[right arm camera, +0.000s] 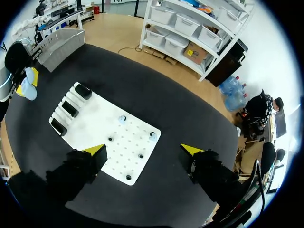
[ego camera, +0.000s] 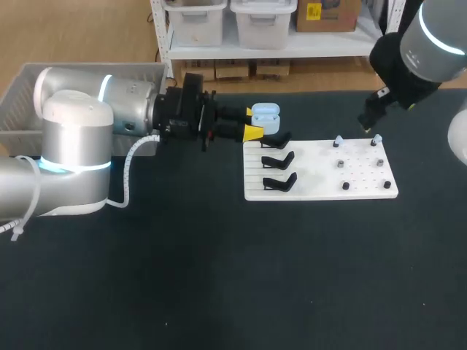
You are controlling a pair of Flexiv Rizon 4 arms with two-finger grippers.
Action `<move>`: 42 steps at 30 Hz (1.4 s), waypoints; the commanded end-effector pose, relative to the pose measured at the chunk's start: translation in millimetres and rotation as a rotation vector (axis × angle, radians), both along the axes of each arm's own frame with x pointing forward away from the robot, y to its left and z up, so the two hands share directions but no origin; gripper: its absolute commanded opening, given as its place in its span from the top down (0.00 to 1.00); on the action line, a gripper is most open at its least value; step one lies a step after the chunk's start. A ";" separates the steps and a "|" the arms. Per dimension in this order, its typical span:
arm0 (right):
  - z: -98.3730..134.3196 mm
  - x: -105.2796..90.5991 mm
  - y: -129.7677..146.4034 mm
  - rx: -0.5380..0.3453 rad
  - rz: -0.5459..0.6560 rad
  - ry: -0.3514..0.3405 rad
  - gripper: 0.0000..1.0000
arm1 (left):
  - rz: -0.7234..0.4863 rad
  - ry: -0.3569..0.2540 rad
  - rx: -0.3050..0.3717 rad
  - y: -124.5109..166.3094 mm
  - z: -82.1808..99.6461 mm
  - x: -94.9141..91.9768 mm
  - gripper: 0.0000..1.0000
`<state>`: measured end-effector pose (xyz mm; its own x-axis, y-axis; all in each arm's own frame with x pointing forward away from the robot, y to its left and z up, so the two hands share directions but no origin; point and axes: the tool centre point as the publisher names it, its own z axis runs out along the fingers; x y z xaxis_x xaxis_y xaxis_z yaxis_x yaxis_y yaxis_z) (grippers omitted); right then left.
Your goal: Pick up each earbud case from the left stands, insert the matching earbuds, close the lid, and place the case in the box.
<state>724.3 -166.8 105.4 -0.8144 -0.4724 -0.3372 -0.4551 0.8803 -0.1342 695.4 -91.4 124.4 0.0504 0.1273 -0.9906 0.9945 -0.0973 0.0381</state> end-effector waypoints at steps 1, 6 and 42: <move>-8.2 9.3 -1.6 0.001 -0.003 0.031 0.00 | 0.007 -0.003 -0.003 0.2 -0.6 -2.1 1.00; -14.3 11.9 -3.9 0.008 -0.032 0.041 0.00 | 0.007 -0.003 -0.003 0.2 -0.6 -2.1 1.00; -53.3 30.0 -6.4 -0.113 -0.007 0.126 0.00 | 0.007 -0.003 -0.003 0.2 -0.6 -2.1 1.00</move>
<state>745.8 -175.1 58.2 -0.8456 -0.4970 -0.1949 -0.4689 0.8660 -0.1740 695.4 -91.4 124.5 0.0503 0.1273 -0.9906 0.9946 -0.0970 0.0380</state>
